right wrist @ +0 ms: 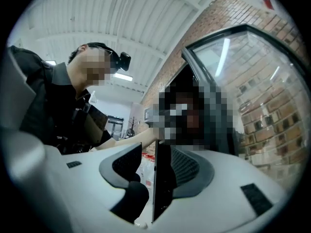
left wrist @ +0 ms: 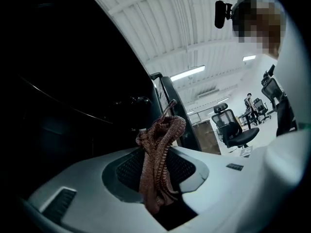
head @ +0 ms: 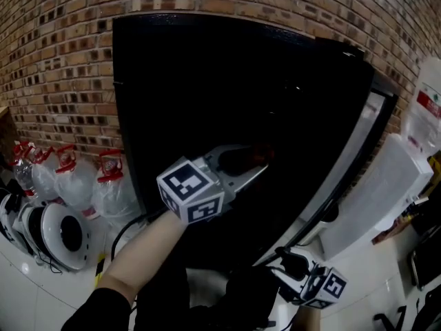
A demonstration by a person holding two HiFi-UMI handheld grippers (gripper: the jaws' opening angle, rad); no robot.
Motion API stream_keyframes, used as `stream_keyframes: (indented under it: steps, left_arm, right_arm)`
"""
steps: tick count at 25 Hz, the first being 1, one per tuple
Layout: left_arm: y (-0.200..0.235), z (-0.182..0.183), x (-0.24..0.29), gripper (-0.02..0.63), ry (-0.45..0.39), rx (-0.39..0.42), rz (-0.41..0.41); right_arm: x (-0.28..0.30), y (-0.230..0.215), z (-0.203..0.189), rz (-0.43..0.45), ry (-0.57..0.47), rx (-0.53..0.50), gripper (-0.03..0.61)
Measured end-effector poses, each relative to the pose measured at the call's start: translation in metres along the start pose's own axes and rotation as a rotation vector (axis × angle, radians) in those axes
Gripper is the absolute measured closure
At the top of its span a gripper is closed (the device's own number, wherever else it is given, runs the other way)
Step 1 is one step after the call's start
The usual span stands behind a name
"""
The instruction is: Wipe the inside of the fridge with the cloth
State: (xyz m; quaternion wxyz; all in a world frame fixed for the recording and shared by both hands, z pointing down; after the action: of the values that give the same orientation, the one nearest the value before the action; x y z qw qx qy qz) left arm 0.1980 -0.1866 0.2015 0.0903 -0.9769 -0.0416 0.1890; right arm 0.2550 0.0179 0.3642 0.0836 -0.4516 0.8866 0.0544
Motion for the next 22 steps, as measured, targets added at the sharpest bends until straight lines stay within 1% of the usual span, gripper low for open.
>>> stream_keyframes:
  steps: [4,7,9,10,11,13,14,15,17,20,22]
  left_arm:
    - [0.006,0.000,0.024,0.474,0.000,0.070,-0.039]
    - [0.009,0.001,0.035,0.474,-0.048,0.038,-0.083]
    - [0.009,0.001,0.042,0.474,-0.064,0.034,-0.100]
    - [0.009,0.001,0.044,0.474,-0.061,0.042,-0.107]
    - [0.009,0.001,0.047,0.474,-0.054,0.051,-0.116]
    - [0.008,-0.001,0.050,0.474,-0.043,0.063,-0.133]
    - [0.008,-0.002,0.051,0.474,-0.041,0.063,-0.142]
    - [0.009,-0.003,0.052,0.474,-0.040,0.057,-0.151]
    - [0.011,-0.007,0.051,0.474,-0.046,0.035,-0.164]
    - [0.017,-0.010,0.050,0.474,-0.073,-0.001,-0.169]
    - [0.019,-0.009,0.051,0.474,-0.089,-0.019,-0.166]
  right_arm:
    - [-0.009,0.000,-0.005,-0.058,-0.001,0.009,0.385]
    - [-0.023,0.004,-0.005,-0.096,0.031,0.005,0.385]
    - [-0.033,0.001,0.002,-0.140,0.039,-0.018,0.385]
    - [-0.037,-0.001,0.008,-0.166,0.034,-0.033,0.411]
    - [-0.040,-0.004,0.014,-0.190,0.022,-0.047,0.454]
    - [-0.042,-0.005,0.027,-0.229,-0.013,-0.077,0.509]
    - [-0.040,-0.004,0.032,-0.248,-0.024,-0.092,0.548]
    - [-0.039,-0.002,0.036,-0.266,-0.025,-0.105,0.569]
    - [-0.034,0.001,0.038,-0.316,0.002,-0.119,0.572]
    - [-0.022,-0.002,0.038,-0.402,0.088,-0.144,0.572]
    - [-0.009,-0.004,0.043,-0.425,0.137,-0.162,0.572]
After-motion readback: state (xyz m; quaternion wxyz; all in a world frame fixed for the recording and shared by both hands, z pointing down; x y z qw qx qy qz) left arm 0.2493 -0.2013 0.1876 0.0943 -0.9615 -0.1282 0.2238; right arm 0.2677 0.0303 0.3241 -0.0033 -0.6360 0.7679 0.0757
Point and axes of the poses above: the fingertips, and each gripper's own axes: x forward along the fingers, y to its left, z out of its top, the point moved 5 cm from there along -x, backward along the fingers
